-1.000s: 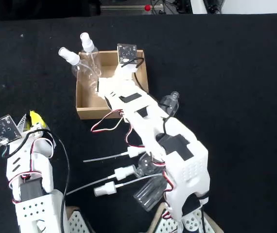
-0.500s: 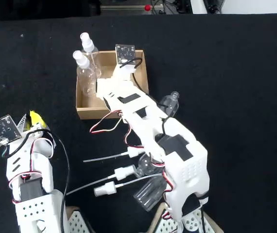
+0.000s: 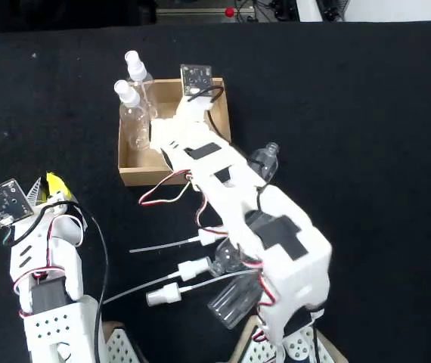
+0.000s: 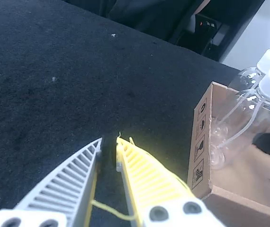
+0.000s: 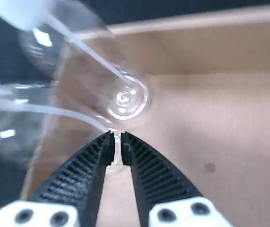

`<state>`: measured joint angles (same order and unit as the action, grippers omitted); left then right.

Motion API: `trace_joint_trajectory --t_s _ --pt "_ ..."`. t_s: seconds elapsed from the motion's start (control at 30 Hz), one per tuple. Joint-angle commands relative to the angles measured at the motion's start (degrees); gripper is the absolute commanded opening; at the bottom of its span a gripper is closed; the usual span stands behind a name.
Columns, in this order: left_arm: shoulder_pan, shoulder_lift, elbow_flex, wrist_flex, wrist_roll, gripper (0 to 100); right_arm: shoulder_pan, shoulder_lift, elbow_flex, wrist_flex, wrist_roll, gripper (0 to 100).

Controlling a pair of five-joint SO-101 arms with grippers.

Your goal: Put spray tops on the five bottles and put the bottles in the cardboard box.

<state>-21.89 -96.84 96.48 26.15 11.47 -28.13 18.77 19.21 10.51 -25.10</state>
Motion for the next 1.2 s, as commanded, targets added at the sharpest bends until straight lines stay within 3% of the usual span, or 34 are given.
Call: trace_joint_trajectory --t_s 0.0,0.27,0.33,0.47,0.6,0.83,1.0,1.17 --pt "-0.5 -0.7 1.3 0.0 0.4 4 2.4 -9.3 2.5 0.7 -0.1 1.1" --pt "-0.2 -0.7 1.3 0.0 0.4 4 3.5 -25.5 14.5 1.2 2.0 1.1" --pt "0.0 -0.7 1.3 0.0 0.3 4 3.7 -30.6 16.2 4.0 9.2 1.1" --pt "0.0 -0.6 0.3 0.6 -0.1 4 4.7 -41.5 14.8 20.8 28.1 1.2" --pt "-0.4 -0.6 -3.9 8.2 -1.0 4 7.6 -49.1 11.6 33.5 33.0 1.5" --pt "0.1 -0.1 -16.5 20.9 -12.4 5 22.7 -50.1 4.8 54.9 39.5 18.8" --pt "3.7 0.0 -23.3 29.7 -18.9 20 32.4 -50.6 5.7 63.2 47.3 19.1" --pt "9.3 0.9 -31.0 40.3 -31.5 20 40.4 -51.2 9.3 65.1 52.0 19.1"
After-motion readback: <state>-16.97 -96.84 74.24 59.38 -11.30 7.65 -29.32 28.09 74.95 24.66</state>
